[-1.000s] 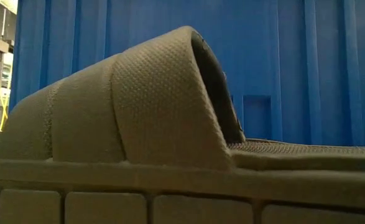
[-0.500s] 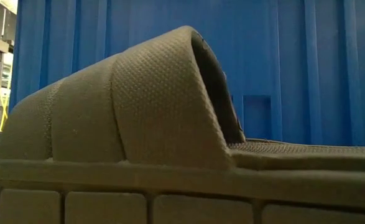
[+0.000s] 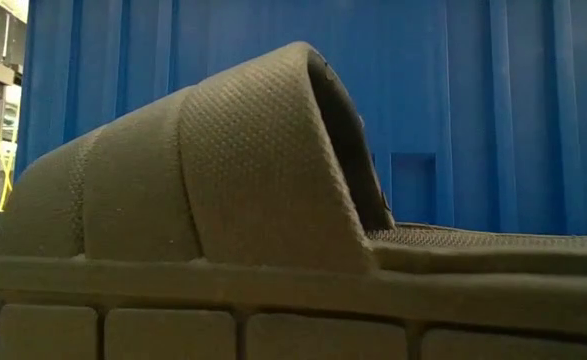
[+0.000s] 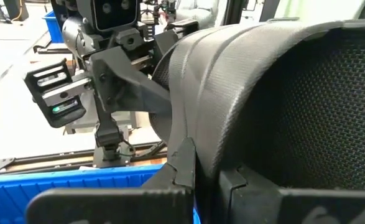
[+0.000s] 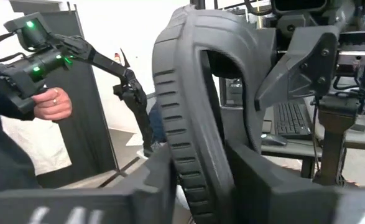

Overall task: Pick and place slides into bin
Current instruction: Stack the black slipper on the bottom black slipper in the blue bin

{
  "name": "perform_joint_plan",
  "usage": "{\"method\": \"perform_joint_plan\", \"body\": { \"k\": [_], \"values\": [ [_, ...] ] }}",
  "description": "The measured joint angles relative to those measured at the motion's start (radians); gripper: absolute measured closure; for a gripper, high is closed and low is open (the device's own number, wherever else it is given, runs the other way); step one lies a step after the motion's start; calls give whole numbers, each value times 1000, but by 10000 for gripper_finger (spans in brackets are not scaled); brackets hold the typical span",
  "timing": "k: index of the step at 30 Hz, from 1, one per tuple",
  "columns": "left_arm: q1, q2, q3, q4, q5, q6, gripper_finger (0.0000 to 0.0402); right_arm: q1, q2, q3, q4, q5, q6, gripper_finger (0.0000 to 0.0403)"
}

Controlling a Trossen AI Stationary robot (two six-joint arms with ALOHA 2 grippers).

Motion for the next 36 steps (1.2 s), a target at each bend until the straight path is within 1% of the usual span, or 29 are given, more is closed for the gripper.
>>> {"method": "perform_joint_plan", "body": {
  "k": [5,8,16,19,22,24,29,31,36],
  "values": [
    [0,0,0,-3,3,-2,399,-1,-1,0,1,-5,-17,361],
    [0,0,0,-4,5,-2,398,-1,-1,0,1,-5,-18,385],
    [0,0,0,-20,8,-29,364,-1,-9,0,-13,7,-10,387],
    [4,-5,0,-74,3,-62,344,-1,-28,0,-55,20,-9,388],
    [20,-16,0,-148,-42,-132,313,-1,-61,-2,-119,43,-8,388],
    [36,-27,0,-198,-77,-162,290,0,-87,-2,-177,82,-8,388],
    [82,-53,0,-240,-131,-182,245,23,-136,-2,-303,194,-11,388],
    [105,-76,0,-256,-158,-201,236,36,-157,-1,-365,241,-11,388],
    [174,-126,1,-296,-267,-285,235,76,-191,-1,-570,456,-23,389]
  ]
}}
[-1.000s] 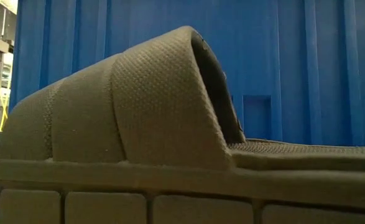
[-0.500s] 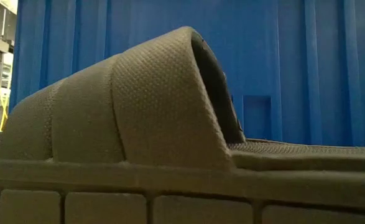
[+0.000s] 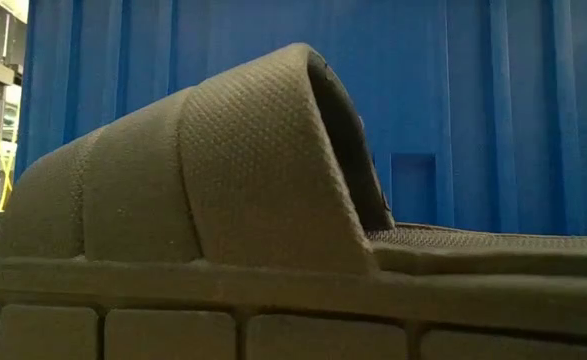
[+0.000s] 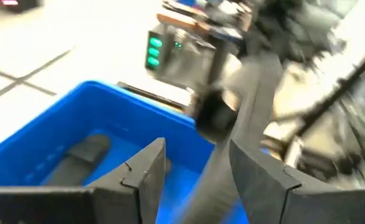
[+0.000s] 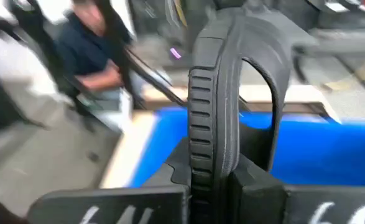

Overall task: Pick and place slides into bin
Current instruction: Stack the black slipper on the bottom black slipper in the blue bin

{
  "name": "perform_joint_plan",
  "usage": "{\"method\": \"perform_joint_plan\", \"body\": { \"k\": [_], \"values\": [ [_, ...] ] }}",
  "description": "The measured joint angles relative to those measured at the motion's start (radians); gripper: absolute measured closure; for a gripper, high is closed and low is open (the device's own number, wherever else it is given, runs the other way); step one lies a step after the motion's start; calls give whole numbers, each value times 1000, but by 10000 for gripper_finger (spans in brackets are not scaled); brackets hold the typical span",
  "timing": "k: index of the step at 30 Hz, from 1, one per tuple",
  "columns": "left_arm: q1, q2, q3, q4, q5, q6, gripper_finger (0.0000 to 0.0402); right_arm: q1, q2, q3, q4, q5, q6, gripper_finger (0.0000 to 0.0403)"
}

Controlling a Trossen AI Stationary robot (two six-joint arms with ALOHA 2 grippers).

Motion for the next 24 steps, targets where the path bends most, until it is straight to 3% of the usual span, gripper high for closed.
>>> {"method": "perform_joint_plan", "body": {
  "k": [6,16,20,24],
  "values": [
    [58,-49,0,-5,-18,-143,252,70,27,0,-132,208,-253,389],
    [65,-48,-1,-7,84,-359,272,104,93,0,-114,533,-811,389],
    [66,-48,-1,-6,82,-464,274,133,112,0,-101,674,-1076,389],
    [66,-48,-1,-1,66,-615,275,169,114,0,-52,806,-1235,389]
  ]
}}
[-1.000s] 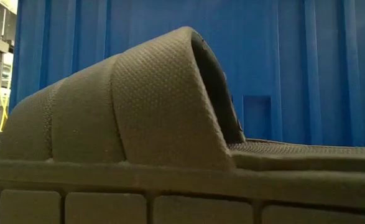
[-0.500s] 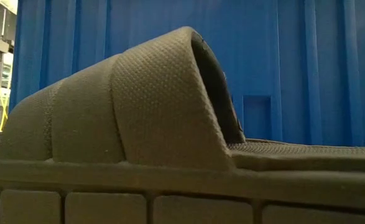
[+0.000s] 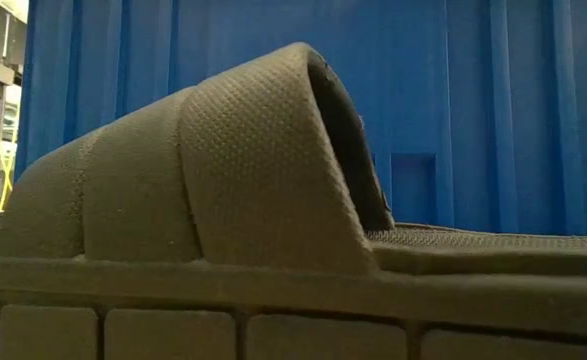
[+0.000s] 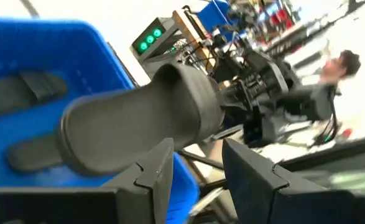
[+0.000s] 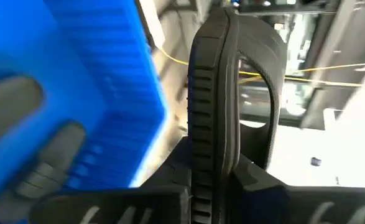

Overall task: Pick and place slides into bin
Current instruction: Stack the black slipper on the bottom black slipper in the blue bin

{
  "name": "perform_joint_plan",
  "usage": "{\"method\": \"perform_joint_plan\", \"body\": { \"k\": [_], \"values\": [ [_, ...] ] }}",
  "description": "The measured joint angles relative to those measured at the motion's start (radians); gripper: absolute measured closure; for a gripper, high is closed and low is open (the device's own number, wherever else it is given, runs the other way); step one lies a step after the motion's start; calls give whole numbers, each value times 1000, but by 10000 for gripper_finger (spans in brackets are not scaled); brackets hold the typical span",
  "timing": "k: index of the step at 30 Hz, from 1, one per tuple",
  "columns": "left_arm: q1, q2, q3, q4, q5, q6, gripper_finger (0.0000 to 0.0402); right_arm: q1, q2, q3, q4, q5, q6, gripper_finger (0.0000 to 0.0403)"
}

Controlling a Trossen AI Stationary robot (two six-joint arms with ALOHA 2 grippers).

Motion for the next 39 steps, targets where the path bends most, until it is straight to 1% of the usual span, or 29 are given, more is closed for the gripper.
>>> {"method": "perform_joint_plan", "body": {
  "k": [3,5,9,12,14,16,18,23,26,28,31,34,37,39],
  "values": [
    [0,0,0,1,-2,-96,275,38,2,0,30,94,-106,389],
    [0,0,0,1,-1,-158,275,60,2,0,56,133,-171,389],
    [0,0,0,1,-1,-226,275,101,2,0,114,148,-236,389],
    [0,0,0,1,-1,-241,263,125,2,0,149,172,-290,389],
    [0,1,0,1,-1,-248,242,136,2,0,160,203,-318,389],
    [0,6,0,1,-1,-250,213,147,2,0,160,229,-333,389],
    [0,10,0,-4,3,-260,177,162,2,0,159,248,-337,389],
    [0,26,0,-18,63,-287,88,195,2,0,171,258,-367,389],
    [0,40,0,-15,83,-302,53,210,2,0,215,260,-368,389],
    [0,50,0,-19,92,-303,39,219,2,0,244,265,-376,389],
    [0,59,0,-16,113,-304,33,228,2,0,273,267,-391,389],
    [1,70,0,6,134,-305,39,228,1,0,274,261,-393,389],
    [0,80,0,28,156,-304,57,227,2,0,284,260,-394,389],
    [0,83,0,37,175,-303,77,227,2,0,305,261,-394,389]
  ]
}}
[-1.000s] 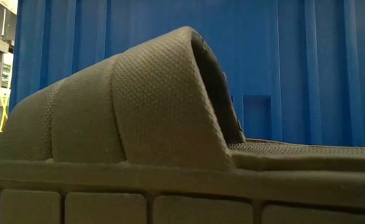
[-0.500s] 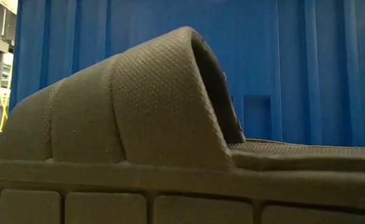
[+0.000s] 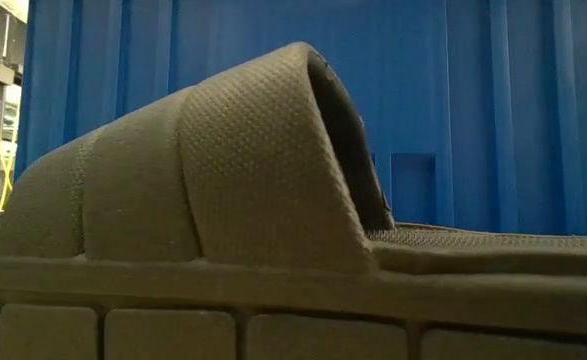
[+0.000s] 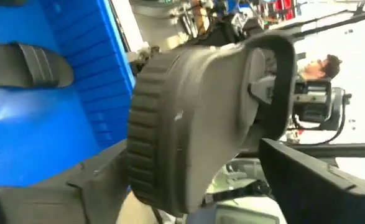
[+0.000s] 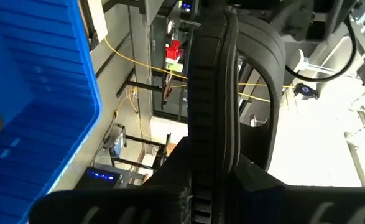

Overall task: Pick and place slides into bin
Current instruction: Stack the black slipper on the bottom black slipper in the blue bin

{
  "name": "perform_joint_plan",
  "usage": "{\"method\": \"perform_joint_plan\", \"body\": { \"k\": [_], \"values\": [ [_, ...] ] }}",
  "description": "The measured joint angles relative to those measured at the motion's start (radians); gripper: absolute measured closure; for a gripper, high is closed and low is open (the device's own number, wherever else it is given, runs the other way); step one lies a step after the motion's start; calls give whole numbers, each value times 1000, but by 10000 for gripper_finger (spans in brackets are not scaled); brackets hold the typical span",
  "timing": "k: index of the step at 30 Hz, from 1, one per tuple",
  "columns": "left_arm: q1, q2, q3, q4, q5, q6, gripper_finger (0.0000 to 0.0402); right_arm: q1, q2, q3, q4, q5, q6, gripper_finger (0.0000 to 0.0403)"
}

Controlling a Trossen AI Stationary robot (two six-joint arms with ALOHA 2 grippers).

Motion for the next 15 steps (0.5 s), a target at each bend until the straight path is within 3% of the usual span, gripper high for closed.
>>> {"method": "perform_joint_plan", "body": {
  "k": [5,15],
  "values": [
    [0,-1,0,30,9,2,151,0,0,0,14,0,0,391],
    [0,-1,0,34,17,1,336,0,0,0,34,1,-1,391]
  ]
}}
